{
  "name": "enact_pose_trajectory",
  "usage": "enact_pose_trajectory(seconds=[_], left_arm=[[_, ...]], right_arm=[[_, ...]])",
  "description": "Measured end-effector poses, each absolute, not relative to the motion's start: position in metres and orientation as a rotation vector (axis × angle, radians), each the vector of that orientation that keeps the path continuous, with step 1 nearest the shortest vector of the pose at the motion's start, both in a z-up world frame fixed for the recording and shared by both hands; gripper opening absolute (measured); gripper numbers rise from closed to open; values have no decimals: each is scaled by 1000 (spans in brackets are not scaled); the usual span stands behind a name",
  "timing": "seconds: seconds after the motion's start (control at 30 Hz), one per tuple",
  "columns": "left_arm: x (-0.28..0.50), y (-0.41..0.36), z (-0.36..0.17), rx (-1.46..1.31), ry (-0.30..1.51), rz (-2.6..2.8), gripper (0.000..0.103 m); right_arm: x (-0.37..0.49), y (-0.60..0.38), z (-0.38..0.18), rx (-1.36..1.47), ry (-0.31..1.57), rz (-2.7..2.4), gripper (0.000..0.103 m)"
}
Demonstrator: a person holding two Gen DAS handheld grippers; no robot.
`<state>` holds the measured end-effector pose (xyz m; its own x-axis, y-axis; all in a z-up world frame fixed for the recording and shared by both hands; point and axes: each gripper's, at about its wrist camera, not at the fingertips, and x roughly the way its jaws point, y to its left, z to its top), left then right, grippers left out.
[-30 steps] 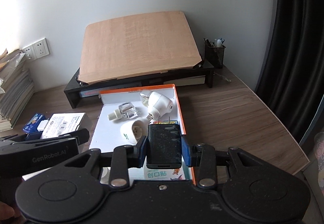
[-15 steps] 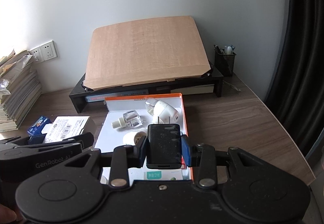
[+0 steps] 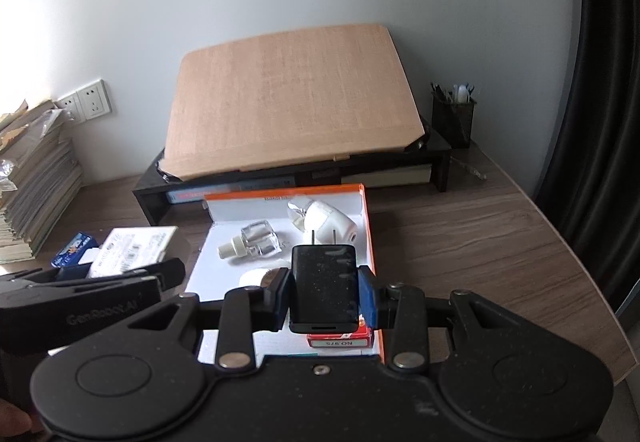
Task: Organize rigid objects
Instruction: 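Carry the charger box and black plug over the white box with both grippers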
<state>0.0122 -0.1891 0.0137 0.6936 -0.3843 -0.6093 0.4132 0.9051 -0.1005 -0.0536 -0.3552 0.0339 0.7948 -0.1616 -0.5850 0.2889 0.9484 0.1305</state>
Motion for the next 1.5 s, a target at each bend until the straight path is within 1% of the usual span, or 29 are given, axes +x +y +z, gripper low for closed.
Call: enact_pose_trajectory(seconds=[0.77,1.5], left_arm=[[32,-190,3,71,714,-442,80],[20,-209,-10,107,751,-504,80]], right_arm=[[-21,-356,28,236,627,-243,44],[-17,-361,22,240,642,-243,44]])
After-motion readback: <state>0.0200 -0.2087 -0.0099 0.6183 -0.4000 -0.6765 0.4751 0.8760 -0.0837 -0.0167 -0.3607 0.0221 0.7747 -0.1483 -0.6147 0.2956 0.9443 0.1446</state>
